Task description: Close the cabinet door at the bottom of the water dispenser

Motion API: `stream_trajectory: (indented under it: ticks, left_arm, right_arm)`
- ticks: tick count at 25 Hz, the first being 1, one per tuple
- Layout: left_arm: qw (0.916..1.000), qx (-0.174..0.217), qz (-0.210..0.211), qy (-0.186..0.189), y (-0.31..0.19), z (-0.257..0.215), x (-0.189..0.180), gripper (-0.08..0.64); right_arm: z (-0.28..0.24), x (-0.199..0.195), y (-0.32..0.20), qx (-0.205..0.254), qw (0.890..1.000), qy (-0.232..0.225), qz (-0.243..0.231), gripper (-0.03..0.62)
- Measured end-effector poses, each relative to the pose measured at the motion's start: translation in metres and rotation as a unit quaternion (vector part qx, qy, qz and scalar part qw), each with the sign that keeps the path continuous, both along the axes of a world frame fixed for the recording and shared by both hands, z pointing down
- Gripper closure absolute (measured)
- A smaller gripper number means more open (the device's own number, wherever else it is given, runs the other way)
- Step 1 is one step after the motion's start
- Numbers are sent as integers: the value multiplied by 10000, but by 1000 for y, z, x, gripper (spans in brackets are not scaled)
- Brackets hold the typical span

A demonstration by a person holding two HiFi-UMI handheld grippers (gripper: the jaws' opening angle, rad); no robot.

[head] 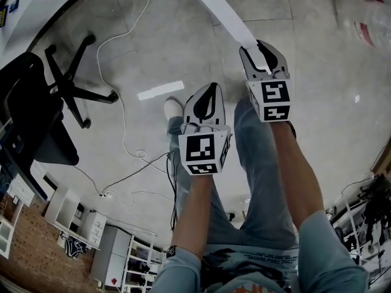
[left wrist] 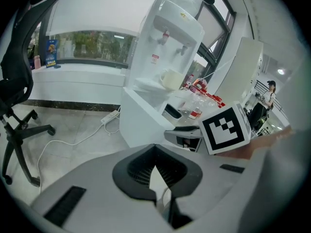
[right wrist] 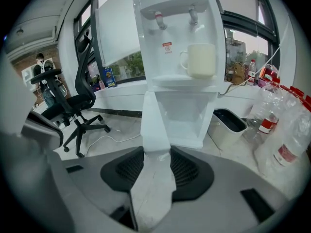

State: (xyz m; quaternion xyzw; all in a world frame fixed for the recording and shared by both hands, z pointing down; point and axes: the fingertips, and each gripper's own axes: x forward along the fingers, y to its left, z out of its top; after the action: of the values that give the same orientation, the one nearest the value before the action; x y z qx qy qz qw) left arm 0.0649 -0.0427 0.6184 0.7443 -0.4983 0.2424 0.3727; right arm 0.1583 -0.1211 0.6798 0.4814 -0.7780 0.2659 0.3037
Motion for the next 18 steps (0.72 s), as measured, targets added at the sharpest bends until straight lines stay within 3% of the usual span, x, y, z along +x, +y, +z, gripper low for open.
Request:
stream_trajectory:
  ticks: [8, 18]
  left_arm:
    - [10000, 63, -40, 7, -18, 1, 31, 549]
    - [9987, 126, -497, -63, -43, 6, 48, 549]
  right_arm:
    - [0, 28, -20, 126, 9998, 56, -112, 405]
    - [2, 65, -57, 306, 9982, 200, -483, 405]
